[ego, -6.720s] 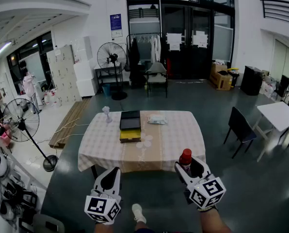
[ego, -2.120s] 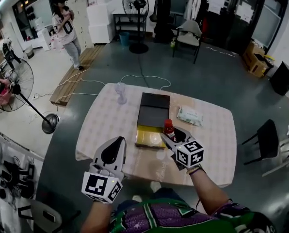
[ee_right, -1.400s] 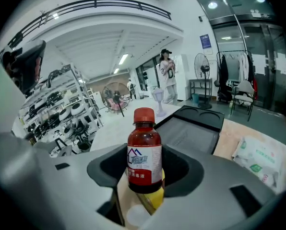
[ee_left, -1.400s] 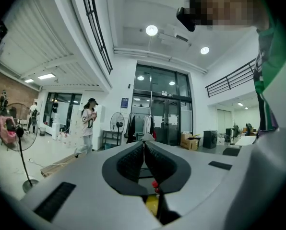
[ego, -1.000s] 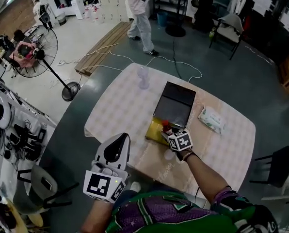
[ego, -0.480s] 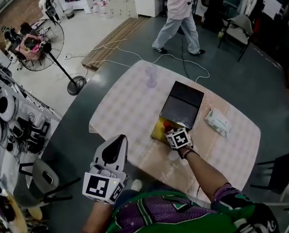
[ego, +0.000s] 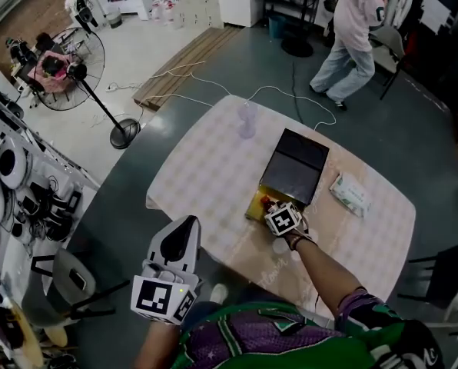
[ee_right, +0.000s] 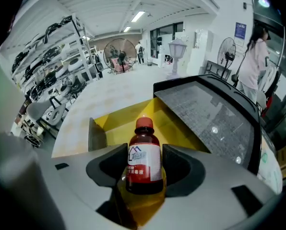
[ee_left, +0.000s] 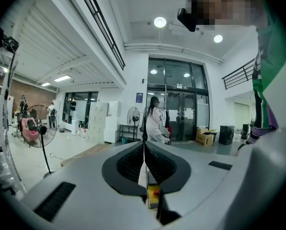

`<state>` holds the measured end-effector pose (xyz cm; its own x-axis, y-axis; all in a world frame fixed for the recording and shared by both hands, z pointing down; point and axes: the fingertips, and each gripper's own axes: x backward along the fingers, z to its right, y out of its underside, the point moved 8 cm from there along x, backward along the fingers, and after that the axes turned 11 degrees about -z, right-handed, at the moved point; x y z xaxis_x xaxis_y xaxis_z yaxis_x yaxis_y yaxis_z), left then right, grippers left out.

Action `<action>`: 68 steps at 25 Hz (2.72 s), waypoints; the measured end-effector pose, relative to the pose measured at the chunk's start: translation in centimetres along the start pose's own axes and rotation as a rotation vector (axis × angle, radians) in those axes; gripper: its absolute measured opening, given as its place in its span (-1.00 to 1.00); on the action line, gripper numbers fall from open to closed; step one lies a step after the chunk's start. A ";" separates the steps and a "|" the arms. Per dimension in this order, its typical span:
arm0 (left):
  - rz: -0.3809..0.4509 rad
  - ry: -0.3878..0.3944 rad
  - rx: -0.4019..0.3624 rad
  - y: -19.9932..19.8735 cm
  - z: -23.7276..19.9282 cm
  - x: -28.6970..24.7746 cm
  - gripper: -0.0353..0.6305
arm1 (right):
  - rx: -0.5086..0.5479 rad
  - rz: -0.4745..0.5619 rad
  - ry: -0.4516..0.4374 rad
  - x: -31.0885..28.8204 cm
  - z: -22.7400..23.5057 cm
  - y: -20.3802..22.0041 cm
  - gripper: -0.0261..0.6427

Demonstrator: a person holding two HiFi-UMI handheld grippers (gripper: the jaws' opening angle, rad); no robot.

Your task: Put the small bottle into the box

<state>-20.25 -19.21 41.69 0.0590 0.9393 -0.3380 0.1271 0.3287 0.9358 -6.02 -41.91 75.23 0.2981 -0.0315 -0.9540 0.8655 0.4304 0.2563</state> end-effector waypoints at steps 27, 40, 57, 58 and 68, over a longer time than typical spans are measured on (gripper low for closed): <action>0.039 0.282 -0.045 0.6 -1.6 -0.5 -0.81 | -0.273 0.352 0.145 11.1 -3.1 4.1 -0.22; 0.046 0.531 -0.142 0.2 0.6 -0.3 -0.81 | -0.410 0.716 0.250 24.2 -10.4 10.1 -0.26; 0.170 0.614 -0.173 -2.5 2.4 4.6 -0.82 | -0.405 1.160 0.495 41.3 -20.3 15.6 -0.50; 0.180 0.609 -0.173 -3.0 2.4 5.0 -0.82 | -0.400 1.181 0.508 42.0 -20.5 15.7 -0.54; 0.272 0.576 -0.192 -5.2 2.4 8.1 -0.82 | -0.380 1.276 0.591 44.3 -22.3 16.1 -0.77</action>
<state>-18.01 -13.52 33.86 -0.4815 0.8759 -0.0295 0.0004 0.0338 0.9994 12.09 -16.26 33.63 0.4799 0.8752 -0.0613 -0.0400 0.0917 0.9950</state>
